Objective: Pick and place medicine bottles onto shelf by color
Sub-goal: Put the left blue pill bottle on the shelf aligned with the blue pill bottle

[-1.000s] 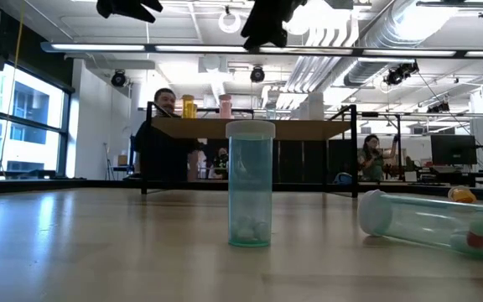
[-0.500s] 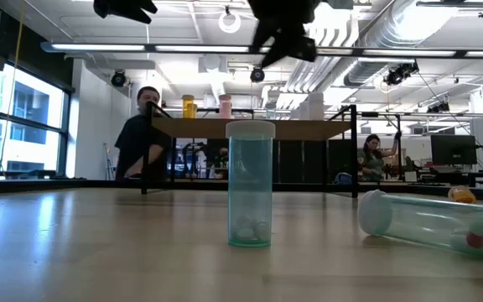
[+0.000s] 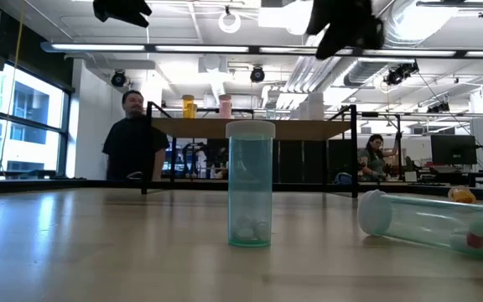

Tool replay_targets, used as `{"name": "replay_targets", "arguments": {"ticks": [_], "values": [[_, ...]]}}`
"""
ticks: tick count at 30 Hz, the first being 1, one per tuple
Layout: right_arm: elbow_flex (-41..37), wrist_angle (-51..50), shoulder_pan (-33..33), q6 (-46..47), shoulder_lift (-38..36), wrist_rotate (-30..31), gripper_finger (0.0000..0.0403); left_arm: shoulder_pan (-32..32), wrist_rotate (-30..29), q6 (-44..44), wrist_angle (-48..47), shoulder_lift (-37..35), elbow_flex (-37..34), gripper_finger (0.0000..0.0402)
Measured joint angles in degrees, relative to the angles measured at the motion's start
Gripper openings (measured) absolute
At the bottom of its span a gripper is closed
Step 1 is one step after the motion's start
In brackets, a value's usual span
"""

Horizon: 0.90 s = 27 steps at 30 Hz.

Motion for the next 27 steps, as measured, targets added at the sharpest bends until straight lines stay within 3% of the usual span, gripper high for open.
{"name": "replay_targets", "arguments": {"ticks": [8,18,27], "values": [[0.0,-0.1,7.9,12.8,0.0,2.2,0.0156,0.0,6.1,-1.5,0.1,0.0,0.0,0.0227],[0.0,-2.5,12.2,25.4,0.6,-0.5,0.0158,0.0,5.8,-1.5,0.1,0.0,0.0,0.0227],[0.0,-1.5,15.9,30.5,4.2,-2.5,0.0200,0.0,5.9,-3.1,0.1,0.0,0.0,0.0227]]}}
